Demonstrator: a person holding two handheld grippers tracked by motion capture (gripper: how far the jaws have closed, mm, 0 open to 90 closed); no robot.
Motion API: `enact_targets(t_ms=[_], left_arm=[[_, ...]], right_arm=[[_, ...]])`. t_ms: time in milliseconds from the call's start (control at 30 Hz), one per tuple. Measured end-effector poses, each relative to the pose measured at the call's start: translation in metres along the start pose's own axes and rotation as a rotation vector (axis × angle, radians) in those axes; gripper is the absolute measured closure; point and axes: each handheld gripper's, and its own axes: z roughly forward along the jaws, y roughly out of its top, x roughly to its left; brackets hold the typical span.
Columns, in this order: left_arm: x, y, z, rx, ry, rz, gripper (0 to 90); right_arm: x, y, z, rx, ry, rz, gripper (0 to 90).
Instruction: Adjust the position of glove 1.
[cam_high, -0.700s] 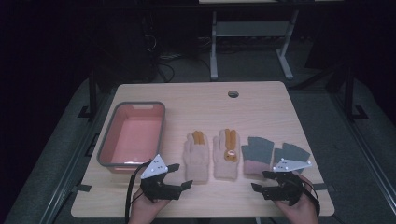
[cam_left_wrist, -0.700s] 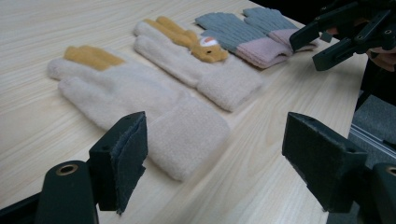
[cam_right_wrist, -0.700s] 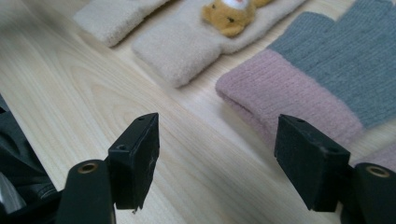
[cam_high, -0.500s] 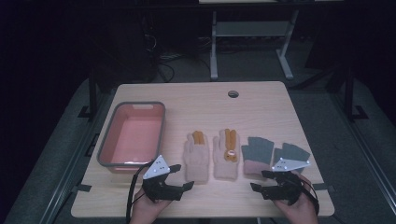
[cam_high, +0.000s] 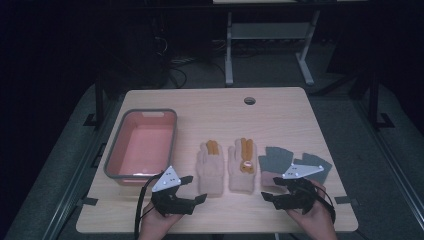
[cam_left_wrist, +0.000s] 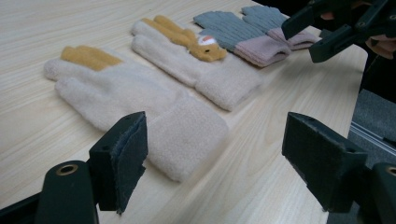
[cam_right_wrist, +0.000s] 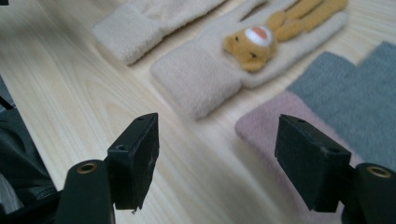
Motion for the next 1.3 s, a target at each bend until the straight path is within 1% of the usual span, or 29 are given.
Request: enact_targets(t_ms=[33,133,167,300,433,467,600,633,667,733,867,933,1000,1033,1067,1100,1200,1267,1300], left_arm=[[0.001,0.000,0.000,0.001,-0.001,0.000,22.6],[0.001,0.000,0.001,0.001,-0.004,0.000,22.6],[0.000,0.001,0.001,0.002,-0.005,0.003,22.5],[0.000,0.001,0.001,0.002,-0.005,0.012,22.5],[-0.001,0.000,0.001,0.000,-0.005,0.010,22.5],[-0.001,0.001,0.001,0.001,-0.005,0.010,22.5],[-0.001,0.001,0.001,-0.003,-0.007,0.014,22.5],[-0.001,0.001,0.001,-0.005,-0.007,0.014,22.6],[-0.001,0.001,0.001,-0.005,-0.007,0.014,22.6],[-0.001,0.001,0.001,-0.006,-0.007,0.010,22.6],[-0.001,0.001,0.000,-0.006,-0.009,0.008,22.6],[-0.001,0.002,0.000,-0.007,-0.008,0.010,22.5],[0.000,0.002,0.000,-0.009,-0.009,0.008,22.6],[0.000,0.002,0.000,-0.009,-0.012,0.006,22.5],[0.000,0.002,0.000,-0.009,-0.012,0.006,22.5],[0.000,0.002,0.000,-0.008,-0.013,0.007,22.6],[-0.001,0.002,0.001,-0.011,-0.014,0.006,22.5],[-0.001,0.001,0.001,-0.007,-0.013,0.009,22.5],[-0.001,0.001,0.001,-0.006,-0.015,0.010,22.6]], right_arm=[[-0.001,0.007,0.003,0.016,0.001,-0.004,30.2],[-0.001,0.012,0.005,0.027,0.002,-0.007,30.2],[-0.002,0.019,0.008,0.032,0.002,-0.028,30.3],[-0.003,0.028,0.010,0.044,0.004,-0.029,30.3],[-0.005,0.041,0.017,0.068,0.004,-0.062,31.4],[-0.005,0.041,0.017,0.068,0.004,-0.062,31.4],[-0.006,0.050,0.023,0.089,0.005,-0.069,31.8],[-0.007,0.055,0.026,0.098,0.015,-0.068,32.0],[-0.007,0.055,0.026,0.098,0.015,-0.068,32.0],[-0.008,0.061,0.031,0.114,0.016,-0.080,32.0],[-0.009,0.067,0.034,0.116,0.024,-0.086,32.1],[-0.011,0.072,0.038,0.135,0.025,-0.085,32.1],[-0.011,0.073,0.039,0.135,0.029,-0.080,32.3],[-0.012,0.077,0.040,0.148,0.028,-0.092,32.7],[-0.012,0.079,0.041,0.148,0.023,-0.093,32.9],[-0.013,0.080,0.041,0.143,0.032,-0.086,33.1],[-0.014,0.083,0.043,0.156,0.024,-0.088,33.0],[-0.015,0.086,0.046,0.162,0.025,-0.084,33.1],[-0.017,0.089,0.050,0.172,0.019,-0.086,33.2]])
